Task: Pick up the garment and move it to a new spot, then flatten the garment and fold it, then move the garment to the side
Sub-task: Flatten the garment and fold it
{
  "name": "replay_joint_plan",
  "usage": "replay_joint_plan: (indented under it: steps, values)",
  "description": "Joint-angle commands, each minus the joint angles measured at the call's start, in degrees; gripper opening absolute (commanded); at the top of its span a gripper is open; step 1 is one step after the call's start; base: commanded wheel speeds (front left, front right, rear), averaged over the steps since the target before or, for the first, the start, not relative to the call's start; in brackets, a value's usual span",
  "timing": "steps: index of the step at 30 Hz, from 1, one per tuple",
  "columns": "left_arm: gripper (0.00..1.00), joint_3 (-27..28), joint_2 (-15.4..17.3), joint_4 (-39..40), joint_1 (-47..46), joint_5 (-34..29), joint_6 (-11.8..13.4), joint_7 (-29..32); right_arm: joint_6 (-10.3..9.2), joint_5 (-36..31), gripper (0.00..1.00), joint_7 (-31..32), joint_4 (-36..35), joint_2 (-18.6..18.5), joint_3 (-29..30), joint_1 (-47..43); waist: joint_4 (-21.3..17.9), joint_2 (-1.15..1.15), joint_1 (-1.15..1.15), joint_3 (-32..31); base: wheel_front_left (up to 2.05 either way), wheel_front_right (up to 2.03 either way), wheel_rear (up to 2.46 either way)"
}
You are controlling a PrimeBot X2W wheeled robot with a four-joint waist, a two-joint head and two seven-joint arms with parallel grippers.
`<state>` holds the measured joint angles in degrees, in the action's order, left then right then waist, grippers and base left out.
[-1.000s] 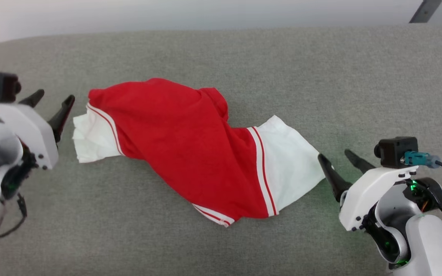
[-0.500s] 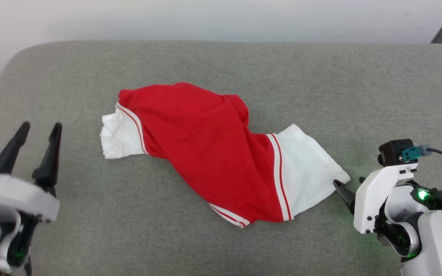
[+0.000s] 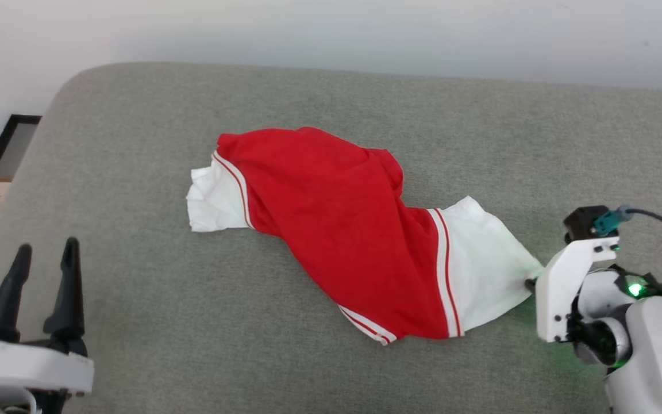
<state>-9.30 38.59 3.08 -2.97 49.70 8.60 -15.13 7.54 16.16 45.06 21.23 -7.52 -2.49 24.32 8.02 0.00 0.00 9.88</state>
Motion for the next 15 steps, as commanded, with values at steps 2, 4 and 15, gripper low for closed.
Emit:
replay_joint_plan:
  steps: [2,4,15]
  values:
    - [1.0,2.37,-2.39,0.92,2.46,-1.76,-1.13,0.04,-0.11,0.33,0.0,-0.75,0.94,-1.54,-0.09,1.52,0.66,0.0,0.0,-0.46,0.0,0.0,0.0]
    - [1.0,3.64,-3.79,1.13,3.53,-2.55,-1.91,0.04,-0.11,0.52,0.0,-0.97,1.2,-2.44,0.15,2.25,0.81,0.0,0.0,-0.6,0.0,0.0,0.0]
    - [1.0,7.91,-8.57,0.72,6.99,-5.18,-5.36,0.04,-0.11,-0.88,0.0,-0.23,2.07,-9.89,4.89,5.69,1.02,0.0,0.0,-0.99,0.0,0.0,0.0]
